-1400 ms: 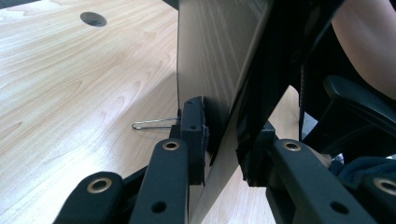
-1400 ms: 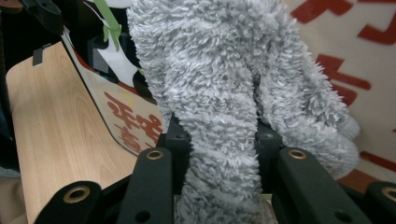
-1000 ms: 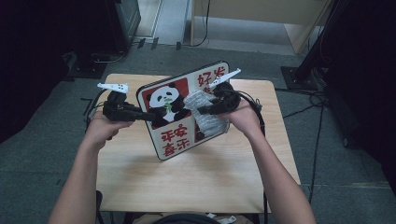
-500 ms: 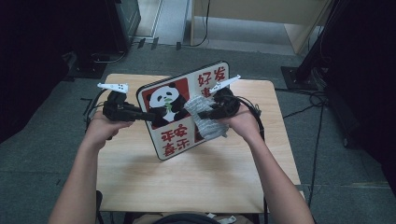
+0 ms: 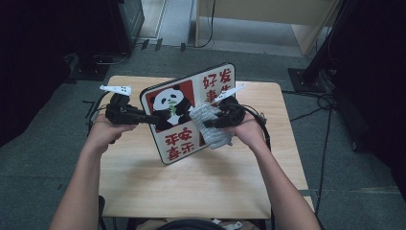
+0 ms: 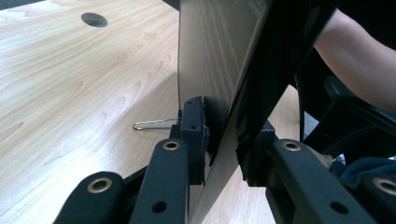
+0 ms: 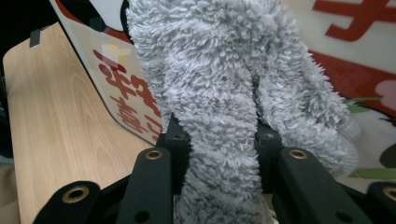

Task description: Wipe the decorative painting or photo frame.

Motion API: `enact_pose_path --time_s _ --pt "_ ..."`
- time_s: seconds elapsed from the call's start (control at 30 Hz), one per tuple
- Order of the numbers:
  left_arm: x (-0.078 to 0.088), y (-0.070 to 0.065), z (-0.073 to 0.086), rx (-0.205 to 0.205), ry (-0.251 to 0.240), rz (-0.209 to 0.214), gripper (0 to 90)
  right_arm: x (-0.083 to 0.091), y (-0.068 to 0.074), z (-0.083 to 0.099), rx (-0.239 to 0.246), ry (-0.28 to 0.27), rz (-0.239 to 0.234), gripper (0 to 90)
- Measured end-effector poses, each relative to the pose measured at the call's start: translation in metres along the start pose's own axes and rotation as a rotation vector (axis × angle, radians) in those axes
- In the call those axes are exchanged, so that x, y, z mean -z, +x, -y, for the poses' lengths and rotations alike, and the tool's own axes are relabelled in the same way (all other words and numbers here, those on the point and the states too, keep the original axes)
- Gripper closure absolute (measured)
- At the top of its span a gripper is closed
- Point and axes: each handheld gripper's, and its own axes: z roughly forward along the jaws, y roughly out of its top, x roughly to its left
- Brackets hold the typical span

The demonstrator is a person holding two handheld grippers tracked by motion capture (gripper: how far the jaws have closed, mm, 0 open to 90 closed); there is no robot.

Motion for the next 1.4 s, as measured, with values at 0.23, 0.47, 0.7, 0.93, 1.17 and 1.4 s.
enact_pose_path --time_s 0.23,0.47,0.7,0.93,1.17,1.4 --pt "0.0 0.0 0.0 -0.001 -0.001 0.0 75.2 -0.005 0.0 0.006 -0.005 -0.006 -0.007 68.1" --pt "0.0 0.0 0.0 0.002 -0.001 0.001 75.2 -0.01 0.0 0.012 -0.007 -0.003 -0.012 68.0" --pt "0.0 0.0 0.0 0.0 -0.001 0.001 75.2 -0.015 0.0 0.02 -0.017 0.011 -0.019 68.0" --pt "0.0 0.0 0.0 0.0 -0.001 0.0 75.2 -0.02 0.0 0.025 -0.013 0.014 -0.017 67.9" --pt "0.0 0.0 0.0 0.0 -0.002 0.0 75.2 -0.025 -0.001 0.033 -0.013 0.019 -0.021 67.7" --pt "0.0 0.0 0.0 0.012 -0.001 -0.002 75.2 -0.033 -0.002 0.046 -0.025 0.048 -0.023 67.4"
